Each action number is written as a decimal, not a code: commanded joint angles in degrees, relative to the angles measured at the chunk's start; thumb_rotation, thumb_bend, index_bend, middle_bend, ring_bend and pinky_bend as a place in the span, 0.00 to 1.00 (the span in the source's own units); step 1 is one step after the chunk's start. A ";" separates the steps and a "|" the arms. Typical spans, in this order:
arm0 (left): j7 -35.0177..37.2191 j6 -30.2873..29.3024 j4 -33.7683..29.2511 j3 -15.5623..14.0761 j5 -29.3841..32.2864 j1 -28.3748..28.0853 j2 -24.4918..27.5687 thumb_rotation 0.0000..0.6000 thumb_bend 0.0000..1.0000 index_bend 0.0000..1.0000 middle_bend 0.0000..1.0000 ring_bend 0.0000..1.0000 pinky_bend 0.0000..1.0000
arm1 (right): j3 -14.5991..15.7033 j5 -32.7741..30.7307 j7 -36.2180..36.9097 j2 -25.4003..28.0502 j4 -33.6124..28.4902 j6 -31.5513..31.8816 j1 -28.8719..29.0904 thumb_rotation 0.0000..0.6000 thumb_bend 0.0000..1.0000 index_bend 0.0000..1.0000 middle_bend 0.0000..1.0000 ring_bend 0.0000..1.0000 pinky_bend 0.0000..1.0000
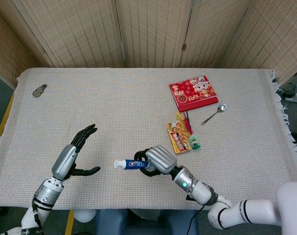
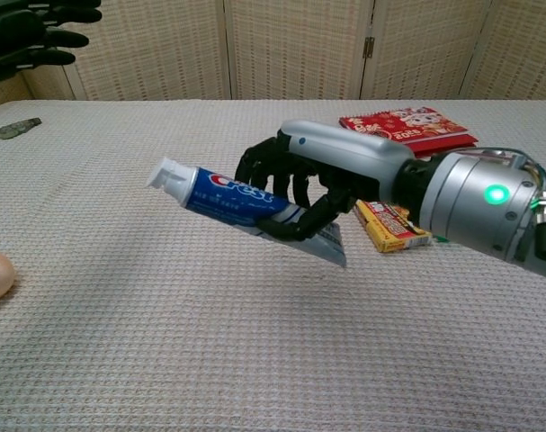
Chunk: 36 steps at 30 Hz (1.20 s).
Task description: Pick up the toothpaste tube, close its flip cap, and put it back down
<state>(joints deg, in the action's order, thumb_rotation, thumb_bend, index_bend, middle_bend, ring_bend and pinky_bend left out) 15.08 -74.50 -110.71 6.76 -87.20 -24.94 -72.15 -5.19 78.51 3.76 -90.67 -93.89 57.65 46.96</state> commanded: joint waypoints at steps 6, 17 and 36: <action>-5.88 0.41 -0.73 -0.04 -0.50 -0.82 -3.65 0.37 0.07 0.09 0.04 0.00 0.00 | -2.11 0.33 3.06 -4.59 0.97 -0.39 0.05 1.00 0.76 0.72 0.59 0.66 0.57; -8.91 0.85 -0.21 0.40 -1.07 -2.08 -7.41 0.37 0.07 0.09 0.03 0.00 0.00 | -3.94 0.78 5.77 -7.79 1.24 0.06 -0.38 1.00 0.76 0.73 0.59 0.67 0.56; -9.37 -0.18 3.46 0.83 -1.19 -2.84 -13.77 0.32 0.06 0.04 0.00 0.00 0.00 | -5.30 1.49 9.52 -10.53 0.98 0.28 -1.16 1.00 0.79 0.75 0.60 0.70 0.58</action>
<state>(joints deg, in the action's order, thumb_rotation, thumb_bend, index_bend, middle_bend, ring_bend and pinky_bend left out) 5.60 -74.59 -107.34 7.57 -88.41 -27.79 -85.78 -10.38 79.98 13.09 -101.02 -92.98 57.81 45.90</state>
